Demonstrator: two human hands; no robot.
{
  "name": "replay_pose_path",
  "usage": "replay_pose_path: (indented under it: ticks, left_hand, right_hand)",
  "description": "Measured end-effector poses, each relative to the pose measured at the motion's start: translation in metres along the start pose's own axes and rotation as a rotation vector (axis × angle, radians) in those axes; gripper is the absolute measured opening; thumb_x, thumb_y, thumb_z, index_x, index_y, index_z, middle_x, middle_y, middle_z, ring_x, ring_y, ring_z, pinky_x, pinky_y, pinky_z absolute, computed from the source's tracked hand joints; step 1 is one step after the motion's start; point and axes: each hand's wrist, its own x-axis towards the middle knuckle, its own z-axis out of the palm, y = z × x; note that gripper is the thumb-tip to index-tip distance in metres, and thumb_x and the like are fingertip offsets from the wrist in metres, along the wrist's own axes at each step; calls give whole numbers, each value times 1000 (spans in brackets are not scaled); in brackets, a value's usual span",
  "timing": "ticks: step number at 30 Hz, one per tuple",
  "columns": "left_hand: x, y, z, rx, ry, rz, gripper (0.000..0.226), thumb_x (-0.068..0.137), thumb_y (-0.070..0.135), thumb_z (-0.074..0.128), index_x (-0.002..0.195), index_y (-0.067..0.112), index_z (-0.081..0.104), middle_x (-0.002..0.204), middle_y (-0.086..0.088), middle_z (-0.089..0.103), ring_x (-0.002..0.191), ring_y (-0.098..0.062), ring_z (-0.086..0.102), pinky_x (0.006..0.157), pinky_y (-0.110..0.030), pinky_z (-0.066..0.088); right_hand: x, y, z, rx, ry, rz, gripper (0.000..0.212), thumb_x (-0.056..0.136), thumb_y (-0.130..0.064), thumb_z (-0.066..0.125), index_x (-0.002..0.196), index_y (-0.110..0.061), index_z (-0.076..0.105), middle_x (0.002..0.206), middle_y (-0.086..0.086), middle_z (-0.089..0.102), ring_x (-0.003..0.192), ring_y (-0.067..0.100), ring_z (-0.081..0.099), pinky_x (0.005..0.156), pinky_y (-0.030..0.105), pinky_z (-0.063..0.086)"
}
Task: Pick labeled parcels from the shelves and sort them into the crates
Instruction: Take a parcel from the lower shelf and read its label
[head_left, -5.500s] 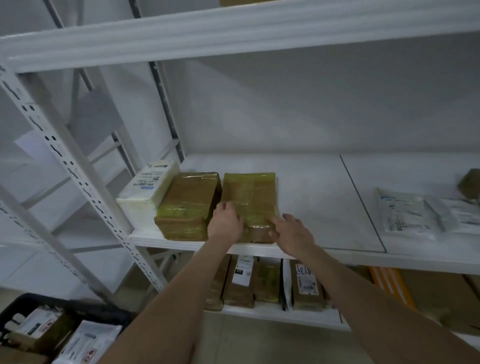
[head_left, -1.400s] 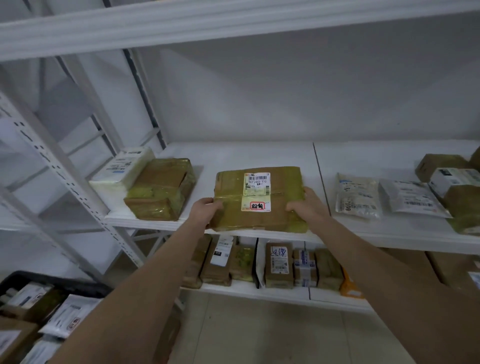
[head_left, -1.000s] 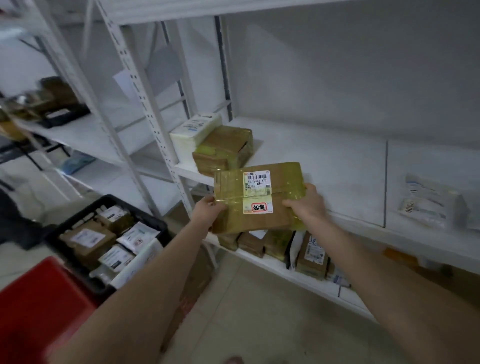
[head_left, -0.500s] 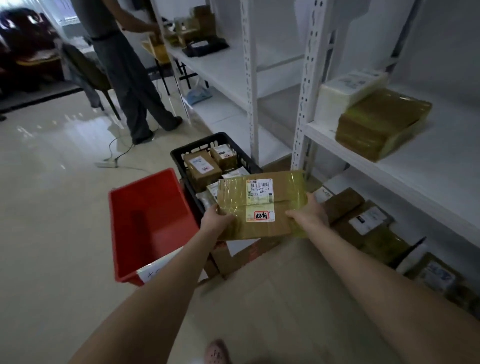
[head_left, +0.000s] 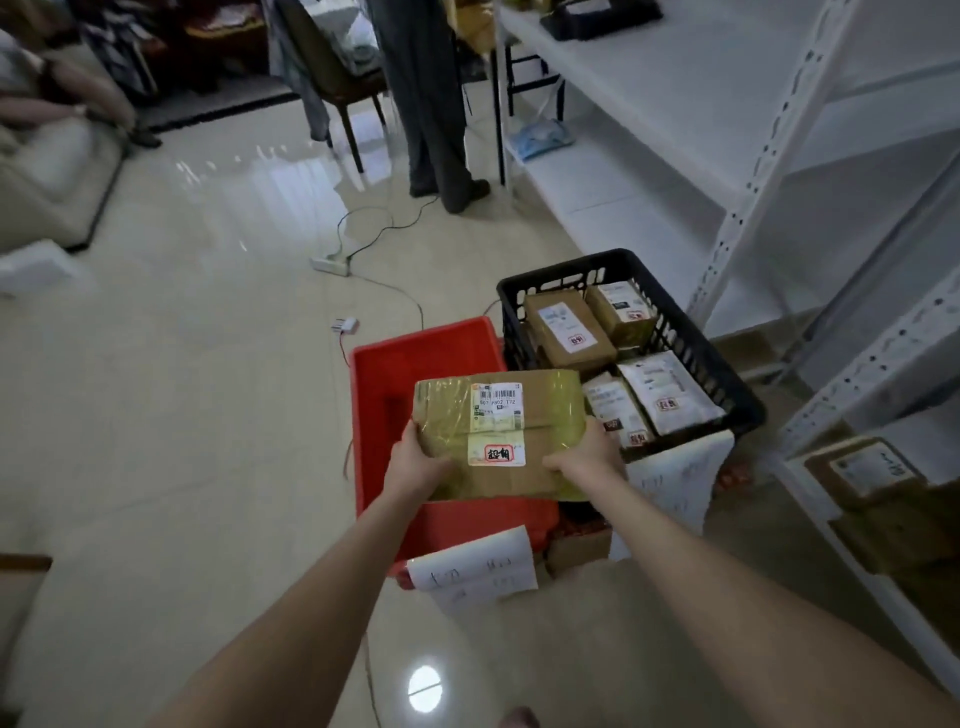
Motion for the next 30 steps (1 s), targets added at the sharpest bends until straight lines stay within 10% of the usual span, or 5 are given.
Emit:
replay_pose_path:
  ticks: [7, 26, 30]
  left_hand:
    - [113, -23, -34, -12, 12, -45, 101, 50, 32, 69, 143, 25, 33, 121, -1, 56, 102, -23, 63, 83, -45, 57]
    - [402, -159, 64, 243, -109, -208, 98, 76, 43, 74, 152, 31, 13, 155, -19, 10, 137, -39, 32, 112, -45, 32]
    - [414, -186, 88, 372, -179, -192, 108, 72, 45, 76, 153, 30, 6, 157, -22, -3, 142, -39, 23, 112, -43, 31]
  right_hand:
    - [81, -59, 73, -148, -210, -64, 91, 74, -30, 79, 148, -29, 27, 133, 10, 38, 109, 29, 56, 76, 30, 44]
    - [350, -34, 298, -462, -300, -119, 74, 83, -31, 70, 145, -35, 30, 139, 12, 27, 122, 34, 46, 104, 42, 42]
    - [362, -16, 322, -637, -339, -171, 98, 74, -49, 74, 150, -37, 13, 156, 21, 5, 144, 36, 15, 116, 43, 20]
